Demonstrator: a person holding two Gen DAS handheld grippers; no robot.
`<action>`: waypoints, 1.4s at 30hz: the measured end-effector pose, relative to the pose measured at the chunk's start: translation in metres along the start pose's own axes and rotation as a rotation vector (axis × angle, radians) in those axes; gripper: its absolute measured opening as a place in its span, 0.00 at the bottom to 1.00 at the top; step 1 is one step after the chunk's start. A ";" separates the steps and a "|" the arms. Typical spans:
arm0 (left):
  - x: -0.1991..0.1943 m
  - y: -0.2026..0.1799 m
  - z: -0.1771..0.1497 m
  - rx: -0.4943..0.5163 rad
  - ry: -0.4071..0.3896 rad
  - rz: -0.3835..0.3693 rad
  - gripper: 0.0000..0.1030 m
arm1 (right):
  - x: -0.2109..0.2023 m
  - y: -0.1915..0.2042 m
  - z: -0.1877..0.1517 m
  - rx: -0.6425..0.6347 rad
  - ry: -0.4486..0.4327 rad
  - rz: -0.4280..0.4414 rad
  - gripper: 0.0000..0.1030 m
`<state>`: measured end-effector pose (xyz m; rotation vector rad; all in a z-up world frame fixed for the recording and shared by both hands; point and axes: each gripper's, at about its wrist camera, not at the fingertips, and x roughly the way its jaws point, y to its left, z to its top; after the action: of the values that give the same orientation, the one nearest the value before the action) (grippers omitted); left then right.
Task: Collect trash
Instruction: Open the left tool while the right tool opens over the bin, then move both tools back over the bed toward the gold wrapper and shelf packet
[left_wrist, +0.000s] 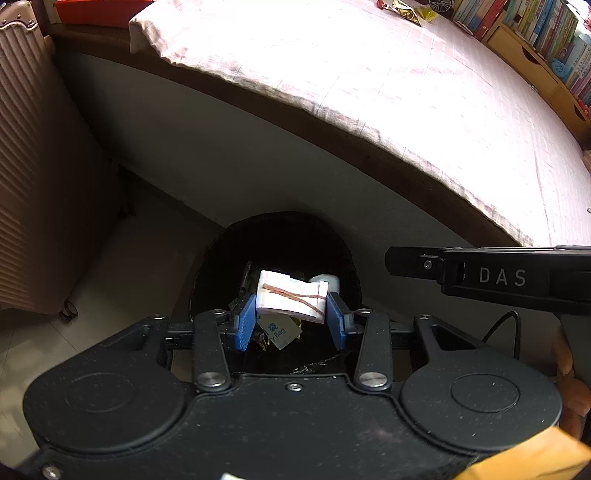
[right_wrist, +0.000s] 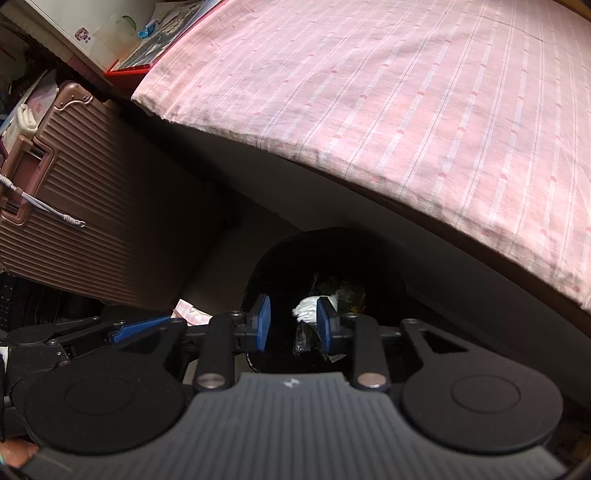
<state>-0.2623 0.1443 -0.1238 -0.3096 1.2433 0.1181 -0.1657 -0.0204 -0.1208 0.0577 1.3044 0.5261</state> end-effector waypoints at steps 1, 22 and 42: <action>0.000 0.000 0.000 0.000 0.000 0.001 0.38 | 0.000 0.000 0.000 0.000 0.000 0.000 0.40; -0.017 -0.009 0.007 0.014 -0.069 0.004 0.77 | -0.020 -0.007 0.003 0.031 -0.062 -0.006 0.59; -0.080 -0.119 0.229 0.146 -0.406 -0.058 0.70 | -0.149 -0.094 0.180 0.022 -0.496 -0.228 0.65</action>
<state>-0.0490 0.1051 0.0373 -0.1826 0.8343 0.0366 0.0089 -0.1181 0.0323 0.0533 0.8179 0.2768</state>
